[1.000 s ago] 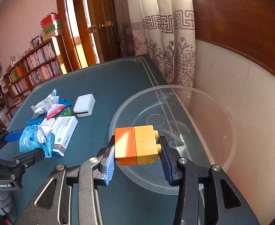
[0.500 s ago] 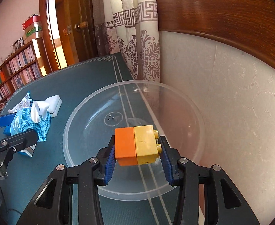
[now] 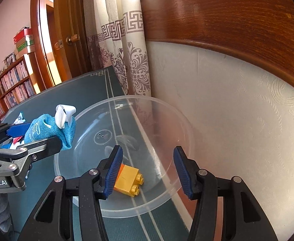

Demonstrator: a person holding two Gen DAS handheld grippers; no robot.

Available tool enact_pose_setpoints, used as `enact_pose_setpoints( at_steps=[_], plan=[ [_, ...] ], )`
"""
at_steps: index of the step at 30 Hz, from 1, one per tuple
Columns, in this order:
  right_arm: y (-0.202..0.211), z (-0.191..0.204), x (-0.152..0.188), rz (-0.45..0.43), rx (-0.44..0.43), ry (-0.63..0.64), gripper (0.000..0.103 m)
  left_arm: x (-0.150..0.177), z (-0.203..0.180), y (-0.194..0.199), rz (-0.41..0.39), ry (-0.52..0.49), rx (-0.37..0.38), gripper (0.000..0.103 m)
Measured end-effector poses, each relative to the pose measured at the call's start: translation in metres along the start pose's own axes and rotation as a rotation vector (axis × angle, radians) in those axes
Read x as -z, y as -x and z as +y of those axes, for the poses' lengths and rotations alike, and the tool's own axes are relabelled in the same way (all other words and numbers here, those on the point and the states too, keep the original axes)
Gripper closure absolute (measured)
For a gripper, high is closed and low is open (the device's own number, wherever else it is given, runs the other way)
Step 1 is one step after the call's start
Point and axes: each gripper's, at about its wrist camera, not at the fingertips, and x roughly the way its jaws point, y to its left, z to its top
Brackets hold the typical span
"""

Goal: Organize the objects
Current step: 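Lower the blue towel into the bowl and open the left gripper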

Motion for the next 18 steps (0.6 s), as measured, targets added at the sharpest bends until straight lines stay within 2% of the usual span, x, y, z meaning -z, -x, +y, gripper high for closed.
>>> enact_pose_setpoints(
  at_steps=[5,8,11,18],
  plan=[
    [-0.001,-0.002,0.004,0.007,0.009,-0.007,0.049,-0.007,0.002,-0.002,-0.007,0.056,0.087,0.006],
    [-0.001,-0.003,0.005,0.01,0.01,-0.011,0.049,-0.007,0.006,0.002,-0.023,0.088,0.091,0.001],
    [-0.001,-0.003,0.007,0.009,0.008,-0.01,0.049,-0.006,0.011,0.003,-0.025,0.103,0.064,0.0],
    [0.005,0.004,0.008,-0.011,0.002,0.0,0.048,0.004,0.022,0.009,-0.043,0.107,-0.07,0.0]
  ],
)
